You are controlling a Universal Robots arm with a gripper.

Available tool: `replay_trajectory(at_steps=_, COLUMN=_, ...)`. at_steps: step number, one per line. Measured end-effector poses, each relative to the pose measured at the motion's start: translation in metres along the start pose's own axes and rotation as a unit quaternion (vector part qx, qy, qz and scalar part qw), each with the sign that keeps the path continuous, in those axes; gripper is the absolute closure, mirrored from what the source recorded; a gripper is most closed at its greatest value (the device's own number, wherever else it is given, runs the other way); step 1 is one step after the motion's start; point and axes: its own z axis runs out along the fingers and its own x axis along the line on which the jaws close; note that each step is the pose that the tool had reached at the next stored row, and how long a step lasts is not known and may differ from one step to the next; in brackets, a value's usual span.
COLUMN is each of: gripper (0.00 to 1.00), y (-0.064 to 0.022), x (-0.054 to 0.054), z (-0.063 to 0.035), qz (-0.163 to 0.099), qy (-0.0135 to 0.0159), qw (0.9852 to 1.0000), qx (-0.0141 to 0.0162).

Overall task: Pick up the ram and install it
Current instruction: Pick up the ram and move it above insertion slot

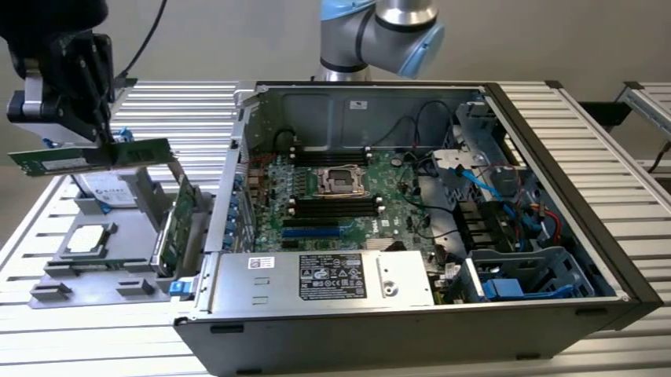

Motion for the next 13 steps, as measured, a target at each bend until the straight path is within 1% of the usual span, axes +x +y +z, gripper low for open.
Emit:
replay_trajectory(at_steps=5, gripper=0.86, y=-0.0117, x=-0.001, z=-0.0050, qz=0.000, qy=-0.0009, qw=1.0000, qx=-0.0087)
replay_trajectory(at_steps=9, gripper=0.86, y=-0.0216, x=-0.002, z=-0.0073, qz=0.000, qy=-0.0014, qw=0.9999, qx=-0.0146)
replay_trajectory(at_steps=10, gripper=0.86, y=-0.0239, x=-0.002, z=-0.0076, qz=-0.001, qy=-0.0012, qw=0.9999, qx=-0.0160)
replay_trajectory(at_steps=13, gripper=0.86, y=-0.0311, x=-0.003, z=-0.0086, qz=0.000, qy=-0.0002, qw=0.9998, qx=-0.0189)
